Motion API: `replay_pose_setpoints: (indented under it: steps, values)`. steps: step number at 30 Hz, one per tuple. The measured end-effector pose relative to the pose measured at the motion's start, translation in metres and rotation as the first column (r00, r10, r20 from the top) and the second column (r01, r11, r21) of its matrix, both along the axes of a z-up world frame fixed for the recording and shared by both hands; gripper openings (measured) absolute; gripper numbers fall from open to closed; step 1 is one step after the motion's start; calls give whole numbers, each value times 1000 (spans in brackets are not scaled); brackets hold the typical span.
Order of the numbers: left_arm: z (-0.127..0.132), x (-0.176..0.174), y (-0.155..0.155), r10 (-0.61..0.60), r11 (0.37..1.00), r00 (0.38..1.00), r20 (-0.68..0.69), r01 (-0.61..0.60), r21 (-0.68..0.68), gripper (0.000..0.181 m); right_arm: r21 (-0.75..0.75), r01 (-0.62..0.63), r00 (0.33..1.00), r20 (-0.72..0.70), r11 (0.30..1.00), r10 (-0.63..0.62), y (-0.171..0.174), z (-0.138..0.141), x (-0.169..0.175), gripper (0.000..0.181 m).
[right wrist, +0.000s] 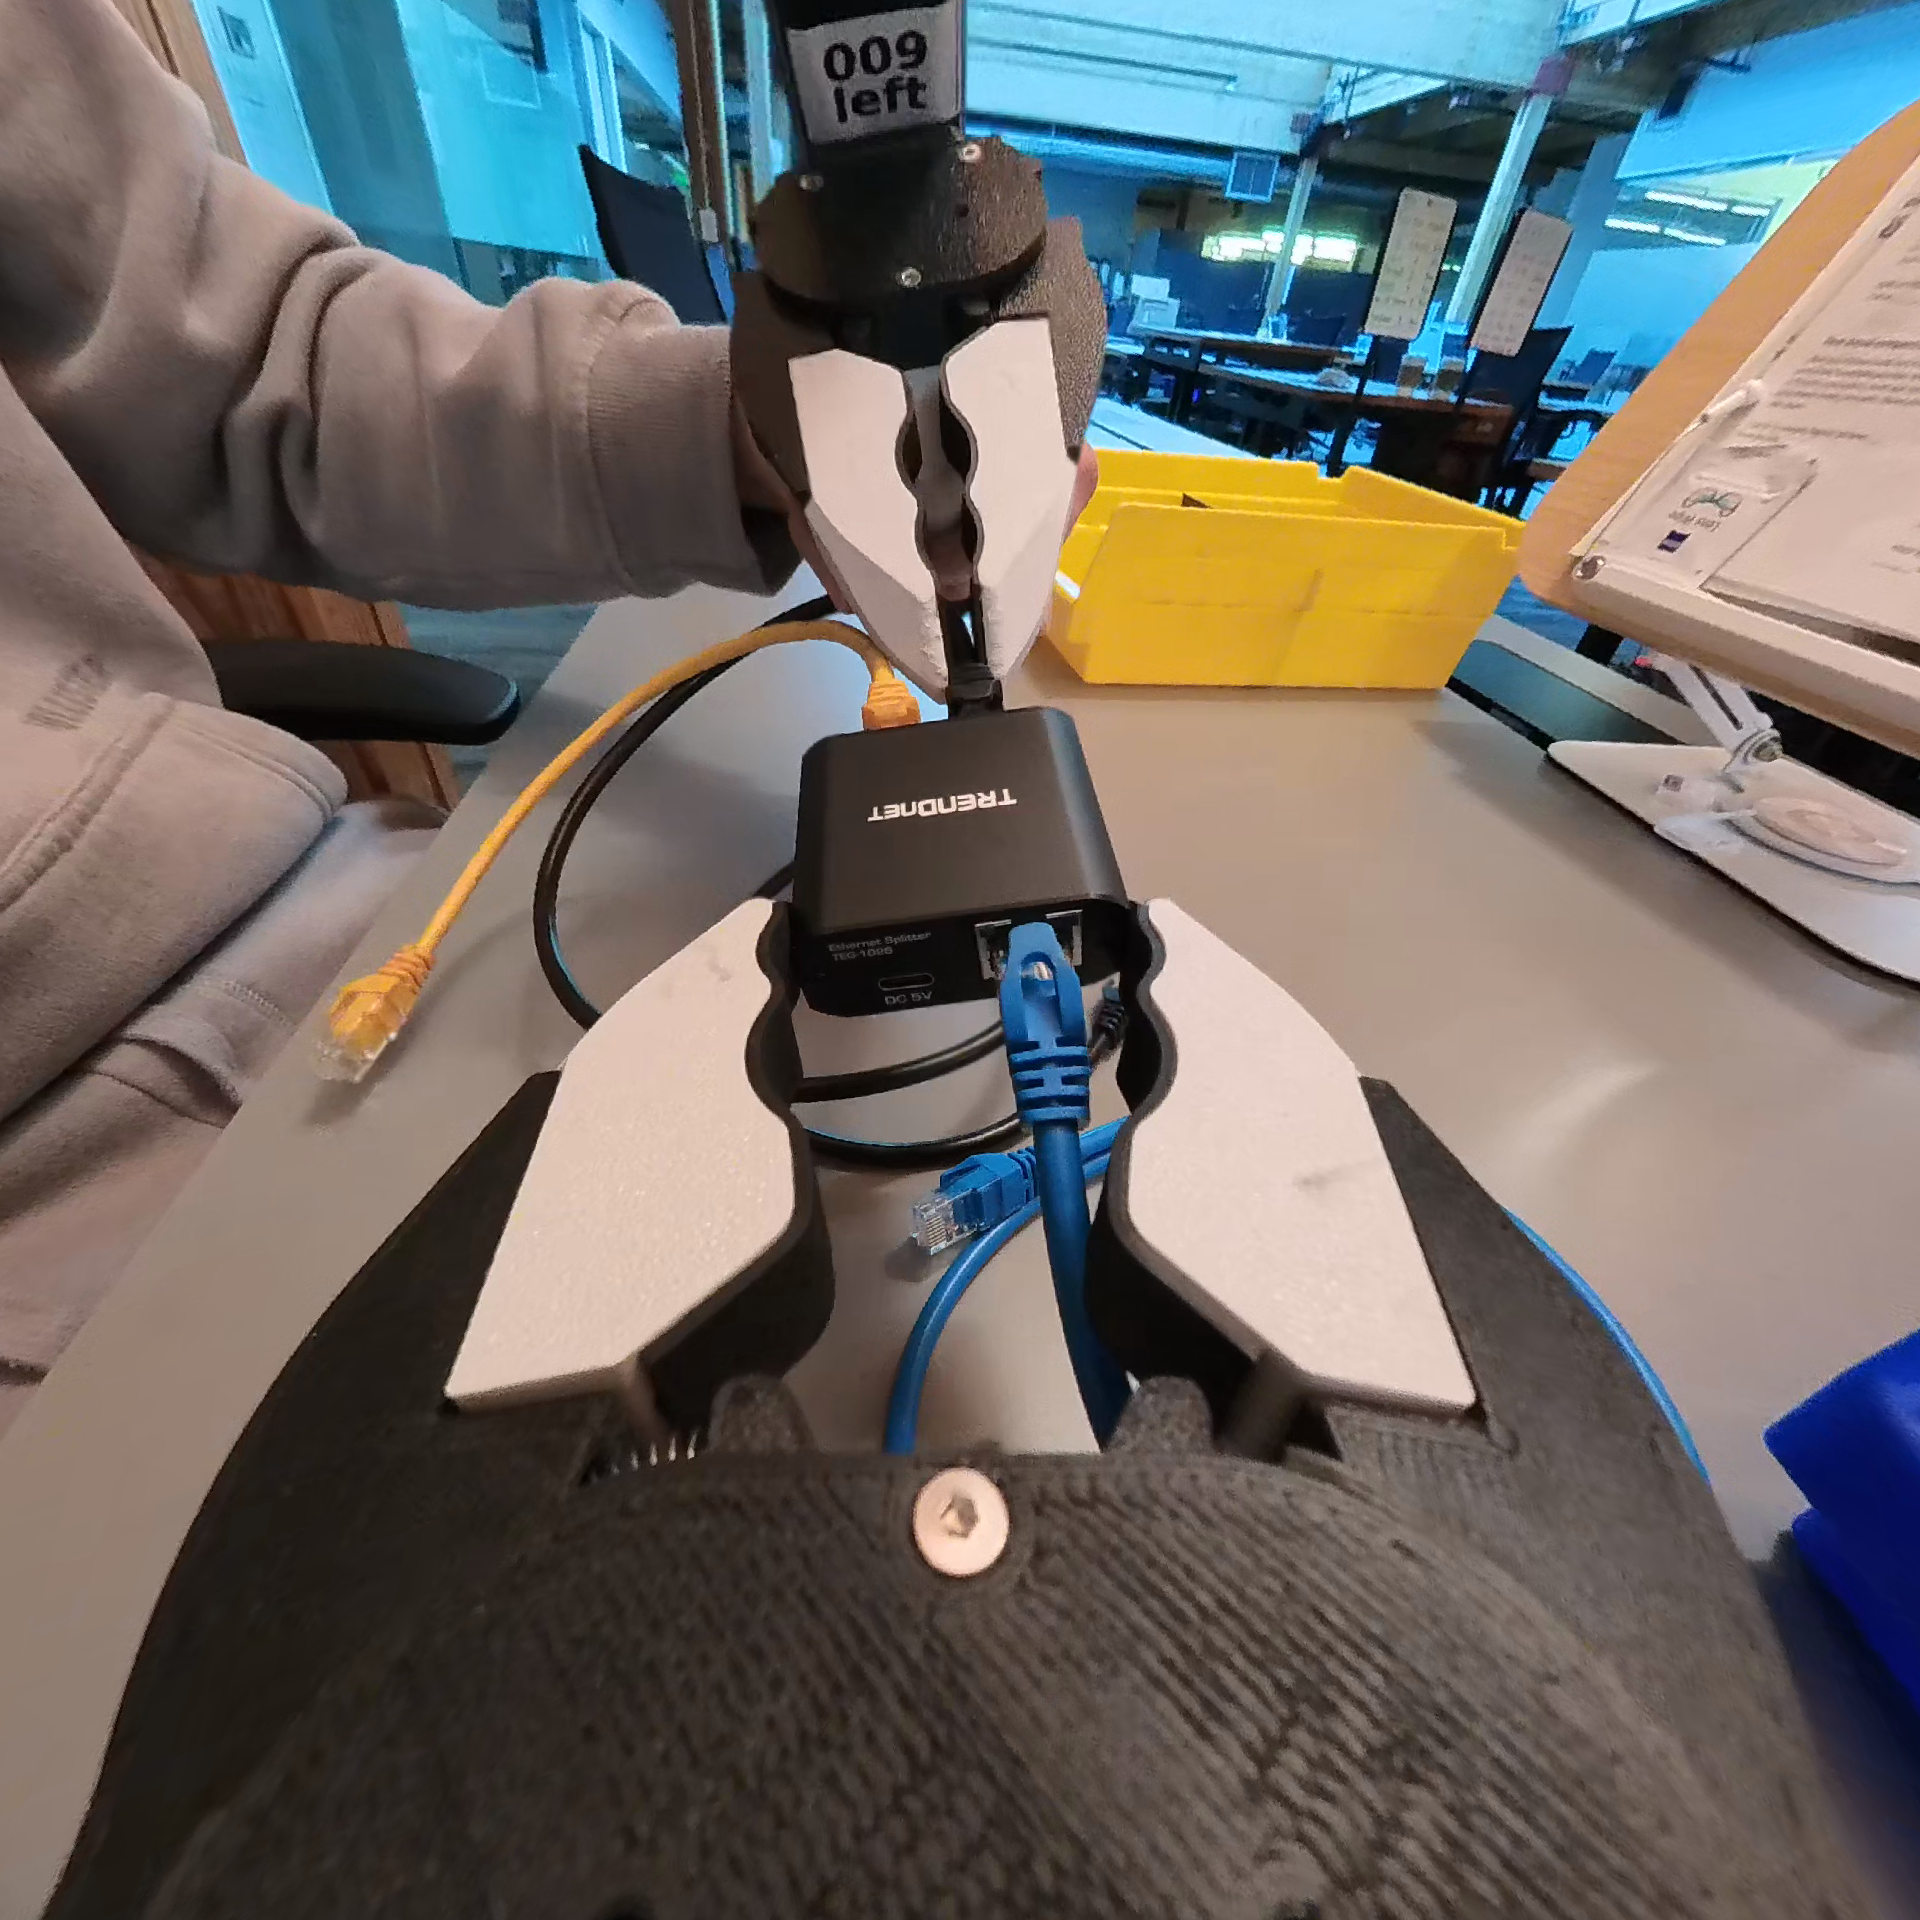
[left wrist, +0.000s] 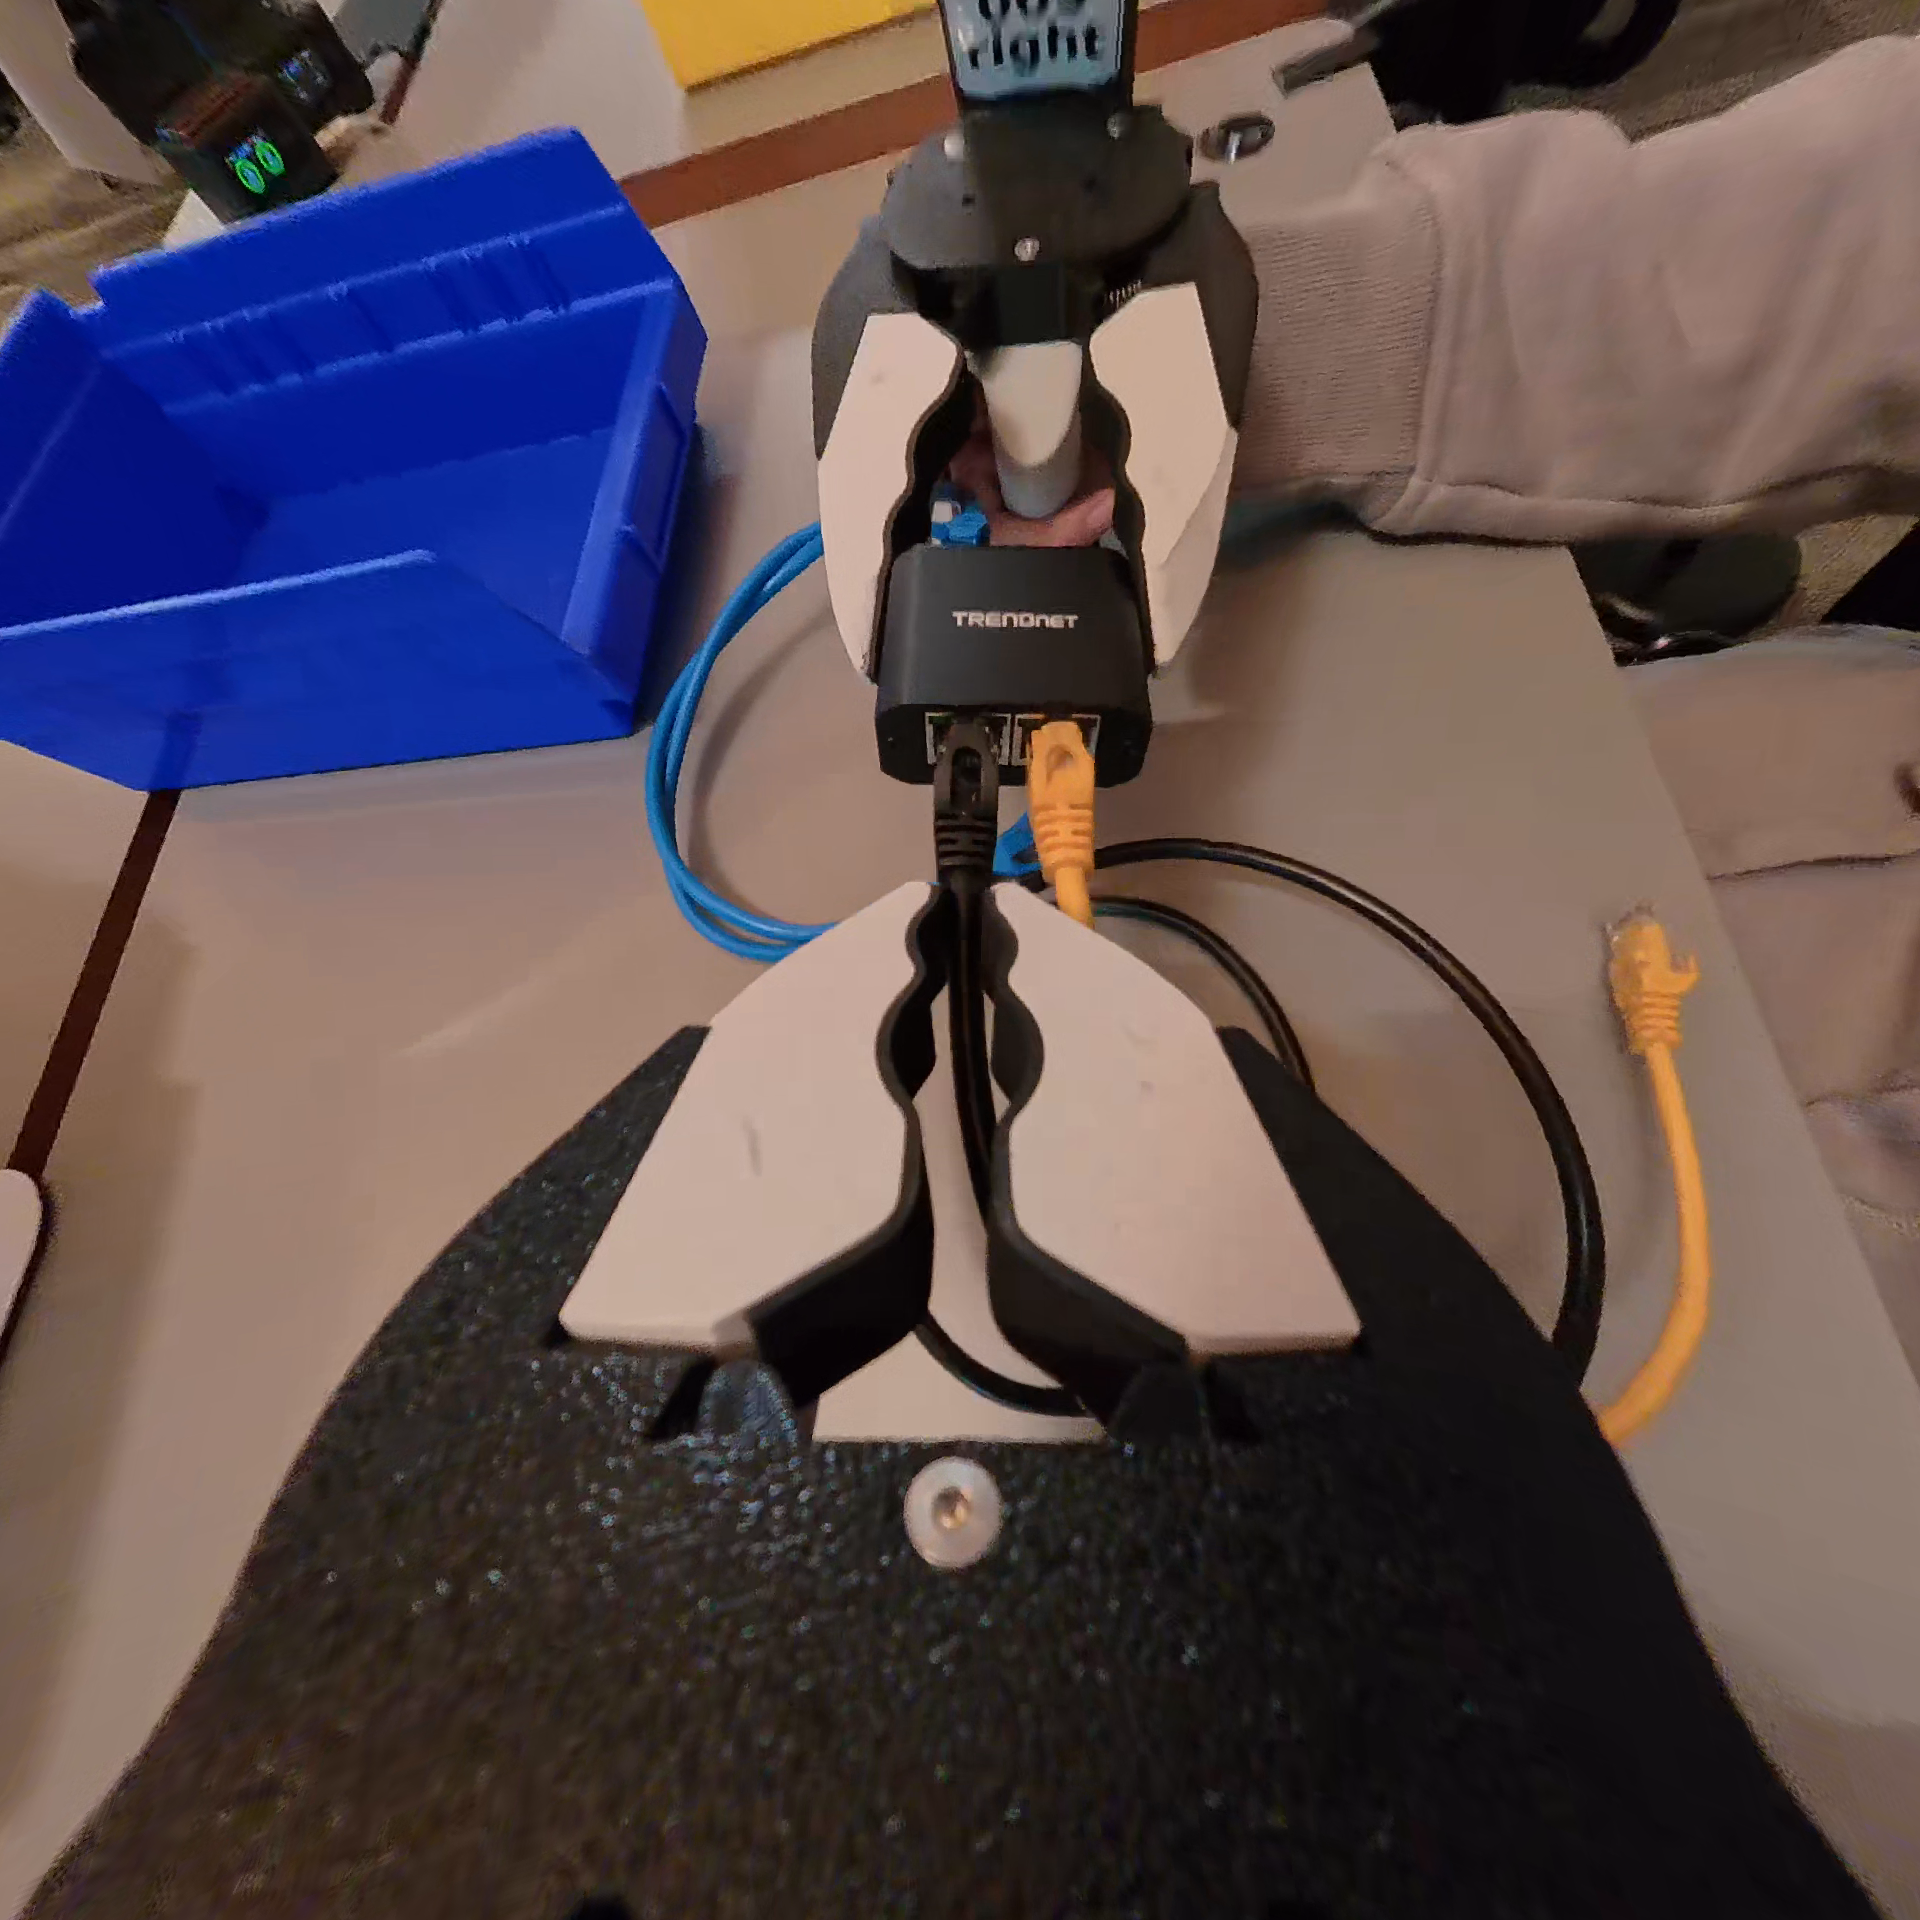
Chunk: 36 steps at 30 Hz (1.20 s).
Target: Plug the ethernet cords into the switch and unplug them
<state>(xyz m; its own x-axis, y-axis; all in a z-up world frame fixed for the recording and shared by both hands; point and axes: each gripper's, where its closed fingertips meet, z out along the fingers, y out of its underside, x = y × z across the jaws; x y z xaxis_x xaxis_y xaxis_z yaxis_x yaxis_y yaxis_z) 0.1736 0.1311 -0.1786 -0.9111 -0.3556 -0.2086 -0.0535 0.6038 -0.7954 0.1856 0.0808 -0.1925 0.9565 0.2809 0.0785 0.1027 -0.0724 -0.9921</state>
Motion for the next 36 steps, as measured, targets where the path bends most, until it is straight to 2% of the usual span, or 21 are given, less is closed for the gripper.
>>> replay_pose_setpoints:
  steps: [3,5,13,15,16,17,19,20,22,24,26,29,32,36]
  values:
    - [0,-2,-2,3,999,999,-52,-5,-36,4,10,-2,1000,5,1000,2,-1,1,-1,60]
    - [-4,-1,-1,3,1000,999,-33,-3,-1,4,-11,5,1000,11,1000,-4,1,-2,-1,60]
    - [2,0,-3,9,999,999,-36,-11,-43,5,14,8,1000,15,1000,-8,-1,1,-1,60]
    - [14,4,0,53,994,999,-6,-53,-90,12,51,25,1000,18,998,-26,-1,6,2,61]
    - [28,8,7,109,986,993,45,-102,-135,28,79,33,999,11,996,-34,-2,9,4,61]
    - [45,10,17,169,965,982,87,-147,-216,38,101,43,999,3,994,-44,-4,13,6,61]
    - [79,5,46,281,880,953,118,-207,-427,41,122,73,996,34,990,-78,-11,25,10,61]
    - [87,4,69,357,825,927,117,-254,-505,41,133,77,995,58,988,-86,-15,34,10,61]
    - [78,-2,112,473,746,876,96,-340,-573,42,168,104,986,113,980,-124,-23,56,10,61]
    - [49,-12,140,529,691,848,31,-409,-596,40,202,132,974,157,971,-165,-30,79,10,61]
    - [18,-21,148,521,660,851,-58,-446,-604,40,232,137,960,207,963,-187,-36,104,8,61]
    - [-7,-29,146,514,651,853,-87,-454,-608,40,242,149,932,291,959,-218,-44,144,18,60]
    - [-7,-28,141,503,671,862,-56,-431,-603,39,244,196,891,361,950,-276,-55,193,44,60]
    - [-7,-27,137,489,678,870,-58,-421,-602,40,178,344,773,503,922,-386,-80,250,96,61]
